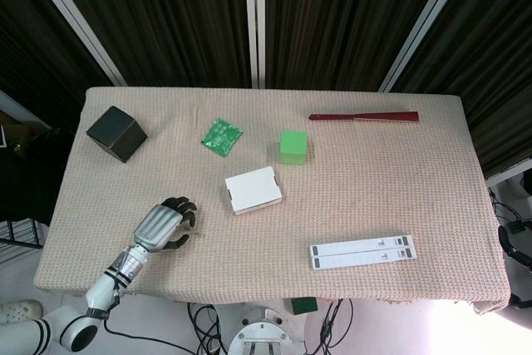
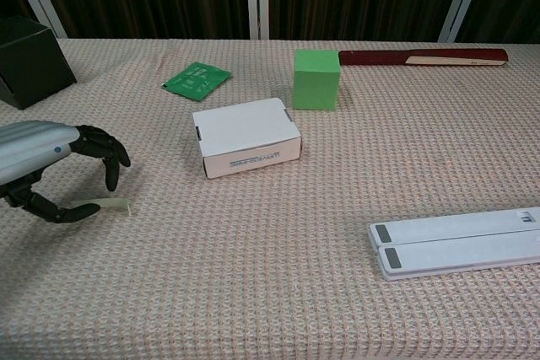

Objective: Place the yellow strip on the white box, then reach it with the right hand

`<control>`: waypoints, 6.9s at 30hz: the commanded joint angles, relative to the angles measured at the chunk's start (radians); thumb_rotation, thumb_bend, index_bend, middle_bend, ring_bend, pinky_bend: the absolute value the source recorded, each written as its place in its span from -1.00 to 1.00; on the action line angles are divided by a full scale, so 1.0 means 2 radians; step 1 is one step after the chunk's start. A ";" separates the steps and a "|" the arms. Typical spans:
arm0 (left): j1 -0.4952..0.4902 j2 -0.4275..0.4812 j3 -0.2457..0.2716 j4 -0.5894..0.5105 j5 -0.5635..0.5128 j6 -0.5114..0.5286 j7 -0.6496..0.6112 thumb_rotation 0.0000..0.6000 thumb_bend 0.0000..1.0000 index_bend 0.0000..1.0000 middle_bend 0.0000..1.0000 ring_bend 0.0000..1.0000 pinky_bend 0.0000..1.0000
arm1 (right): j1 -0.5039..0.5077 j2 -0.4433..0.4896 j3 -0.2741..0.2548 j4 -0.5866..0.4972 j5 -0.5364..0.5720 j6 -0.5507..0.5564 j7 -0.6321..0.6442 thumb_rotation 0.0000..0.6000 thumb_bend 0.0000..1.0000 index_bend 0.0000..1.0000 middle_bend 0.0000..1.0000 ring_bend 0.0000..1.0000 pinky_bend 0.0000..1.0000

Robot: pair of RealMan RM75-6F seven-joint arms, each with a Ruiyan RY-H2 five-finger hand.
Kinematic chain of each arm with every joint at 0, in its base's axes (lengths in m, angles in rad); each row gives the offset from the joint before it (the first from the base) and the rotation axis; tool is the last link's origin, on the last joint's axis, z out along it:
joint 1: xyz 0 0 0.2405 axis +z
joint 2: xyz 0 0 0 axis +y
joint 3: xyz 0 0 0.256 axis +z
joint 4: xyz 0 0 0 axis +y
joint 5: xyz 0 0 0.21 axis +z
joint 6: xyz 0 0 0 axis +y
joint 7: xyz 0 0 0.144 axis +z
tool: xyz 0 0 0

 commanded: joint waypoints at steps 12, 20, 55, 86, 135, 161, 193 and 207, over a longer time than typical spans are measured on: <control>-0.003 -0.004 0.000 0.001 -0.005 -0.008 0.005 1.00 -0.41 0.00 -0.45 -0.66 -0.53 | 0.001 0.000 0.000 0.004 0.004 -0.005 0.001 0.91 -0.31 -1.00 -1.00 -1.00 -1.00; -0.004 -0.003 0.001 0.002 -0.003 -0.009 0.003 1.00 -0.41 0.03 -0.45 -0.66 -0.54 | 0.002 -0.002 0.000 0.002 0.002 -0.006 -0.004 0.91 -0.31 -1.00 -1.00 -1.00 -1.00; -0.011 0.000 -0.006 -0.005 -0.009 -0.013 -0.004 1.00 -0.24 0.15 -0.43 -0.66 -0.53 | 0.005 -0.004 0.001 0.007 0.010 -0.017 -0.002 0.90 -0.31 -1.00 -1.00 -1.00 -1.00; -0.220 0.001 -0.133 -0.038 -0.185 -0.200 0.085 1.00 -0.23 0.22 -0.43 -0.66 -0.53 | 0.006 -0.003 0.001 0.009 0.008 -0.017 0.006 0.91 -0.31 -1.00 -1.00 -1.00 -1.00; -0.247 -0.023 -0.109 0.008 -0.182 -0.173 0.048 1.00 -0.25 -0.42 -0.46 -0.66 -0.53 | 0.002 -0.007 0.014 0.018 0.021 -0.010 0.018 0.91 -0.31 -1.00 -1.00 -1.00 -1.00; 0.074 0.167 0.043 -0.058 -0.047 0.171 -0.058 0.92 -1.00 -0.67 -0.67 -0.91 -0.63 | 0.264 -0.046 0.029 -0.186 -0.066 -0.349 -0.293 -0.40 -0.68 -0.63 -1.00 -1.00 -1.00; 0.122 0.158 0.003 0.024 -0.031 0.151 -0.149 0.90 -1.00 -0.68 -0.67 -0.91 -0.64 | 0.462 -0.292 0.039 -0.018 0.254 -0.430 -0.474 -0.40 -0.66 -0.55 -1.00 -1.00 -1.00; 0.129 0.154 -0.003 0.028 -0.022 0.142 -0.151 0.90 -1.00 -0.68 -0.67 -0.91 -0.64 | 0.475 -0.284 0.014 -0.025 0.281 -0.411 -0.476 -0.39 -0.65 -0.49 -1.00 -1.00 -1.00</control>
